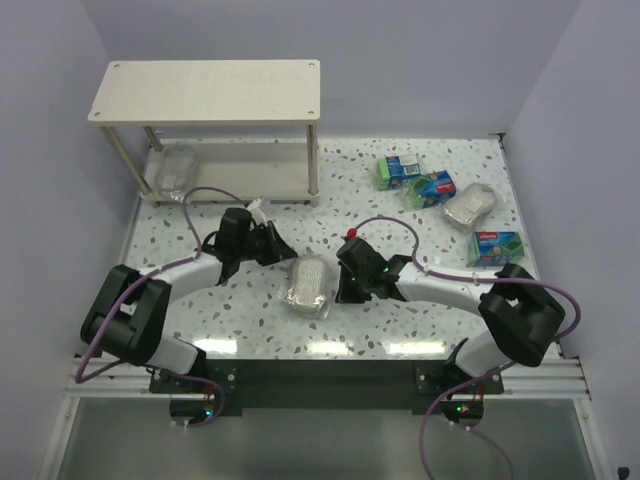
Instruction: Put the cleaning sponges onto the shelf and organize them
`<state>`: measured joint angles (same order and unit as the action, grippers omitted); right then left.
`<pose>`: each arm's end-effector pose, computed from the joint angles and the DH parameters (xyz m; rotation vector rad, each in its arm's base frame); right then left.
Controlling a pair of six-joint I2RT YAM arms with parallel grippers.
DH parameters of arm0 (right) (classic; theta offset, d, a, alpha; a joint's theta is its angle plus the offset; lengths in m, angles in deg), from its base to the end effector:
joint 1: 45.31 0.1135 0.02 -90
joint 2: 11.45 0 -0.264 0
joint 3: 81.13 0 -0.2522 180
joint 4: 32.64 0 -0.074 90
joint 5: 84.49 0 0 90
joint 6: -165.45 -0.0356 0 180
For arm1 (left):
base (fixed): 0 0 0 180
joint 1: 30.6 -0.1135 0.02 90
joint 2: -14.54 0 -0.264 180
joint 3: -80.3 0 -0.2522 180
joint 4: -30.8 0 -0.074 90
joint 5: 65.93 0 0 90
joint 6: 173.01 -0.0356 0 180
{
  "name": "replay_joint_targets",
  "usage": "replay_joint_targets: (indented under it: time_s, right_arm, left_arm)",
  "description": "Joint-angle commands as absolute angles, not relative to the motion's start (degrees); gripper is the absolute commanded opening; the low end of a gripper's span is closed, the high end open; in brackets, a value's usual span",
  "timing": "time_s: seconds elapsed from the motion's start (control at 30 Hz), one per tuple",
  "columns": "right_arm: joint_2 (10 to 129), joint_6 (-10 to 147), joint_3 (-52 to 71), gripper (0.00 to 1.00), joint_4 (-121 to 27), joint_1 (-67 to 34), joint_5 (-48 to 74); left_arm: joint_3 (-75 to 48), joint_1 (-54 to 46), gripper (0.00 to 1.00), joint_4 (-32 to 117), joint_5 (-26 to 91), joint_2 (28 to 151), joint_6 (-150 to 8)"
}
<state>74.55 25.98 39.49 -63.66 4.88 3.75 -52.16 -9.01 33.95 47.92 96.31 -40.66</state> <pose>0.1838 0.2188 0.1713 -0.0049 2.6974 0.5713 0.2508 -0.1147 0.1682 -0.1831 2.3696 -1.0423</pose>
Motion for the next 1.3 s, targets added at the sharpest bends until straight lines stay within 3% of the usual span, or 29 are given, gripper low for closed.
replay_joint_targets:
  time_s: [0.0,0.2,0.53,0.57,0.7,0.8,1.27]
  right_arm:
    - [75.4,27.6,38.5,0.0,-58.4,5.0,8.7]
    - [77.3,25.7,38.9,0.0,-53.9,5.9,13.9]
    - [84.0,24.3,33.8,0.0,-46.7,11.2,20.2]
    - [84.5,23.9,33.4,0.0,-45.3,11.3,20.9]
    - [87.9,25.0,29.0,0.0,-45.4,11.3,19.1]
    - [89.3,25.6,26.3,0.0,-46.2,11.3,17.8]
    - [82.7,26.9,32.9,0.0,-51.5,11.2,15.0]
  left_arm:
    - [-46.0,-7.8,0.0,27.5,49.9,102.1,-41.8]
    - [-39.9,-7.2,0.0,27.0,51.4,107.9,-42.3]
    - [-40.2,-8.0,0.01,52.5,32.1,85.2,-48.7]
    - [-41.2,-8.0,0.06,54.0,31.3,83.5,-48.8]
    - [-49.3,-8.0,0.46,58.6,29.9,75.1,-48.7]
    - [-54.0,-8.1,0.57,57.8,33.1,70.9,-48.8]
    - [-54.4,-12.8,0.64,61.6,36.8,73.1,-55.9]
